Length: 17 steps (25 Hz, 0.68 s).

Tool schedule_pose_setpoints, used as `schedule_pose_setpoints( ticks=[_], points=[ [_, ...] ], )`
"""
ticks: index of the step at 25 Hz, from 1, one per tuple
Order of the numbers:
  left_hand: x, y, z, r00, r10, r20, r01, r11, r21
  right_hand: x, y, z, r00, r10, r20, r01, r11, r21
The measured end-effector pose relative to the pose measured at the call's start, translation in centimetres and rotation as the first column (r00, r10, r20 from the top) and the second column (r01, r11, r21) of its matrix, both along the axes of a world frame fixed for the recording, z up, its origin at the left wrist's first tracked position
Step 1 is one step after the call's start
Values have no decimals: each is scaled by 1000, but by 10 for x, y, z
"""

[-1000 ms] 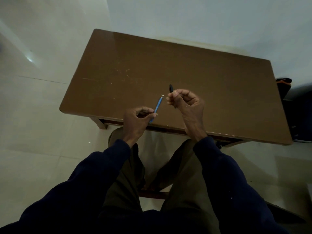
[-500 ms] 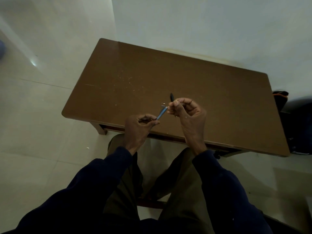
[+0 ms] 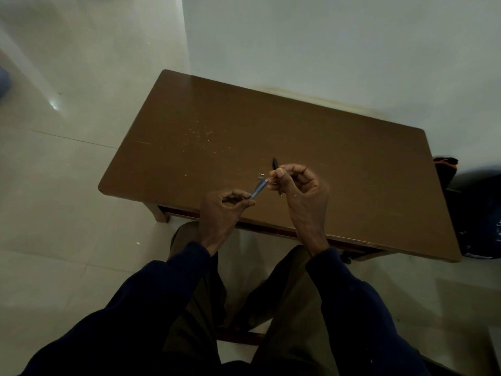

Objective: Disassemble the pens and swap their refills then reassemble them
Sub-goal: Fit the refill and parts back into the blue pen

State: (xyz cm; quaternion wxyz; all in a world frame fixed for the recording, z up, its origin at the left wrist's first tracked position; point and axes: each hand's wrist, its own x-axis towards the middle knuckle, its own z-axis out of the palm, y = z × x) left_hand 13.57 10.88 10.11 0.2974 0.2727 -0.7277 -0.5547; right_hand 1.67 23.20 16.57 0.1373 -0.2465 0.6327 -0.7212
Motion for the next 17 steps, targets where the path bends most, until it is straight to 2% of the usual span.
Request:
schedule_pose_setpoints(
  ticks=[9,17],
  points=[
    [0,2,5,1000,17,-11,-17,1000,-5,2,0,-1,998,36,-47,-32,997,71],
    [1,-1,5,999,42,19,-42,999,15,-3,-5,-8,982,118,-145,-76,960,269]
  ],
)
